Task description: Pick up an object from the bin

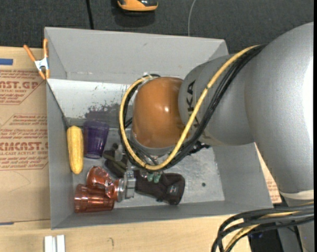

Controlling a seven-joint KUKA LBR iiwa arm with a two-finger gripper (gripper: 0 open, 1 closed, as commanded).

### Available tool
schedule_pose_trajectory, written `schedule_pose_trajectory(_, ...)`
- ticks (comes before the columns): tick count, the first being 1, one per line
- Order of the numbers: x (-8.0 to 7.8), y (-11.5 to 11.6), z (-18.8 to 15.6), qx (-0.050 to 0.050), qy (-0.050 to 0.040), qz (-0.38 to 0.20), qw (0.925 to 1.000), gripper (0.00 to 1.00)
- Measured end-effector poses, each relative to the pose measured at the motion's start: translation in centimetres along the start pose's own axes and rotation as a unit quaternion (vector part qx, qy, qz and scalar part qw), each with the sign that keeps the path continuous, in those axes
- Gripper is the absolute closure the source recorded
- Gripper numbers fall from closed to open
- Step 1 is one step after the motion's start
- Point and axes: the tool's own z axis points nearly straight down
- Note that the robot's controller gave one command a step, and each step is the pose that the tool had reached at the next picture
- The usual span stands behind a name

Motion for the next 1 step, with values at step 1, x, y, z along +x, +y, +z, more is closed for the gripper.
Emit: schedule_pose_trajectory(1, -0.18, -0.06, -0.46, -0.001, -0.0035, 0.001, 1.0, 0.0)
